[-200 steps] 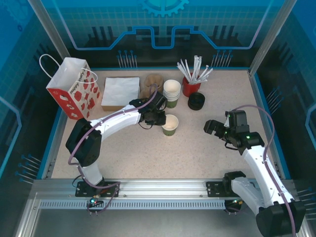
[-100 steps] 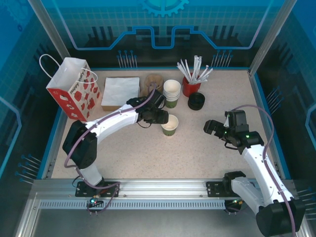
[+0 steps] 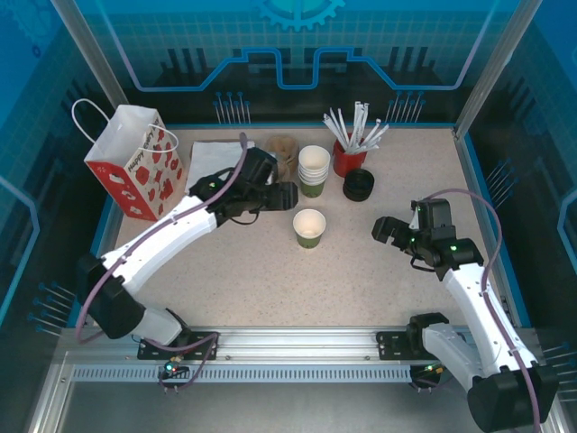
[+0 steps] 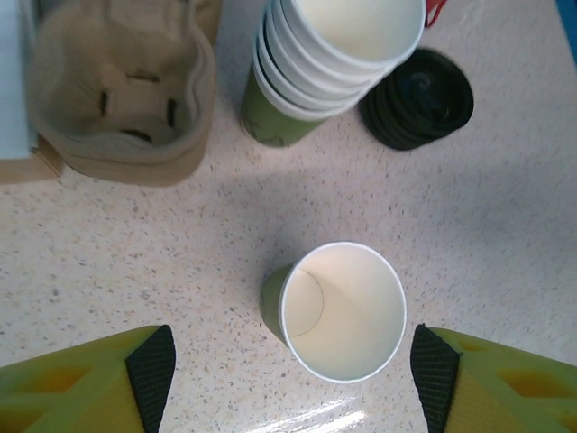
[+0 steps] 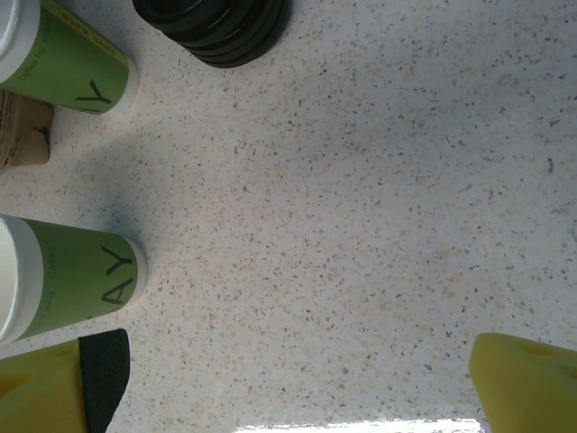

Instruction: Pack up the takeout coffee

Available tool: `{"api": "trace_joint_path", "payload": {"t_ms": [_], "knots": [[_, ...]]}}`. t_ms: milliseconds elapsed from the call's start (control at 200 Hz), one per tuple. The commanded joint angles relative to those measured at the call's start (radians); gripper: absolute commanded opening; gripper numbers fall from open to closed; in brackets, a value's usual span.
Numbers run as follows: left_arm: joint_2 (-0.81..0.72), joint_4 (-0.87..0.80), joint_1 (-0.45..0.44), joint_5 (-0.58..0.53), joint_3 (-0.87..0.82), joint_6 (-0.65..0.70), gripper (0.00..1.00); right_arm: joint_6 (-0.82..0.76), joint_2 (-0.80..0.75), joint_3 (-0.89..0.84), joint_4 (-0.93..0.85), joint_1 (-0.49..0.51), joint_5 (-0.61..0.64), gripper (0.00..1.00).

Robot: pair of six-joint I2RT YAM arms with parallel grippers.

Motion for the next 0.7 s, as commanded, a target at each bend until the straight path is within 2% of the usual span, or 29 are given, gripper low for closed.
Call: {"api": "trace_joint_path", "payload": {"t_ms": [0, 355, 695], "knots": [[-0.081, -0.020, 0.030, -0.038, -0.040, 0.009, 0.74, -0.014, 0.005, 0.034, -0.015, 0.021, -0.022, 1.00], [-0.257, -0.032, 0.110, -0.062, -0.164, -0.018, 0.81, -0.023, 0.036, 0.070, -0.007, 0.028, -0.047, 1.00], [-0.367, -0.061, 0.125, -0.084, -0.259, -0.032, 0.90, -0.036, 0.123, 0.122, 0.041, 0.031, -0.051, 0.99]]}}
